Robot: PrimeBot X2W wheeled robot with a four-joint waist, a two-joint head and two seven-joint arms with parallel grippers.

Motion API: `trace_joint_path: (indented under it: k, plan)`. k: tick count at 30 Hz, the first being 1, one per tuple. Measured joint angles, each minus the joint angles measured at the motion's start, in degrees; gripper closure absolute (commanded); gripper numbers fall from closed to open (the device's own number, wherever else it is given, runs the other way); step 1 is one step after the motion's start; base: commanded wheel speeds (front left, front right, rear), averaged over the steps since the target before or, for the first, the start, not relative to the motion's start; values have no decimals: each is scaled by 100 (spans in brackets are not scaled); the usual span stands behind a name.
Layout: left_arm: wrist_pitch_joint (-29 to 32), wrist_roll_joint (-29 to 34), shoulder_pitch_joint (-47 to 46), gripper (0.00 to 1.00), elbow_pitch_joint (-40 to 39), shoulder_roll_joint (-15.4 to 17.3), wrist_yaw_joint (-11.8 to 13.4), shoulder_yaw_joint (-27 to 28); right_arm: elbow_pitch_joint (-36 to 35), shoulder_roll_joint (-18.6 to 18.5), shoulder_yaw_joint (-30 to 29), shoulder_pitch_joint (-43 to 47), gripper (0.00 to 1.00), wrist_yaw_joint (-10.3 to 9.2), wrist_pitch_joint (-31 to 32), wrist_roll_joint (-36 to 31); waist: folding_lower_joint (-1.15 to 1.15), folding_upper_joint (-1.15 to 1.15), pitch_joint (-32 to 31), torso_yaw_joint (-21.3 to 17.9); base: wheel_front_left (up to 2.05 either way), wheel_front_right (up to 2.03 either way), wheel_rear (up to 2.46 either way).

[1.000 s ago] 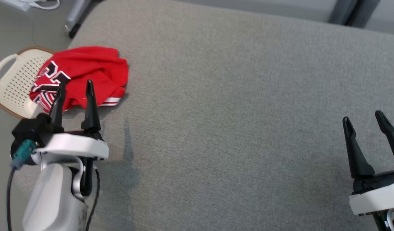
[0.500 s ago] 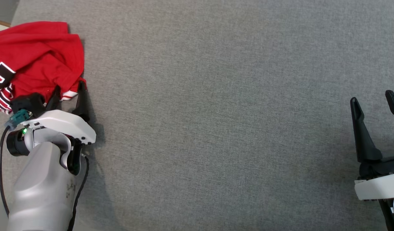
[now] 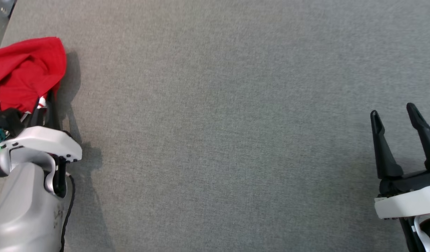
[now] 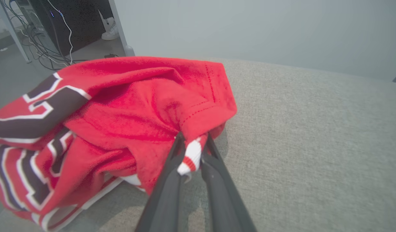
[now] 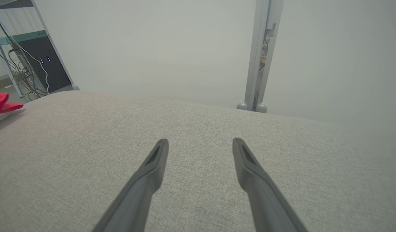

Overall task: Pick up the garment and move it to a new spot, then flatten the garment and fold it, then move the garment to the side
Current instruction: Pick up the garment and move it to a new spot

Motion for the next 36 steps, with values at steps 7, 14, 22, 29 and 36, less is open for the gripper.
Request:
trace_joint_path:
  k: [7,14,22,29,36]
  plan:
    - [-1,183,1068,100,-1136,-34,153,293,463,81,207,189,0,0,-256,104,0,0,-643,-261,0,0,0]
    - [-1,314,2166,100,-2113,-183,266,296,782,108,318,428,0,0,-442,252,0,0,-1325,-592,0,0,0]
    - [289,409,2984,100,-3203,-409,375,20,871,165,342,683,0,0,-508,349,0,0,-1863,-977,0,0,0]
    - [705,519,3327,100,-4068,-512,377,-409,856,225,343,740,0,0,-536,410,0,0,-1976,-1385,0,0,0]
    - [890,563,3159,100,-4252,-680,191,-1007,821,288,364,687,0,0,-595,412,0,0,-1806,-1740,0,0,0]
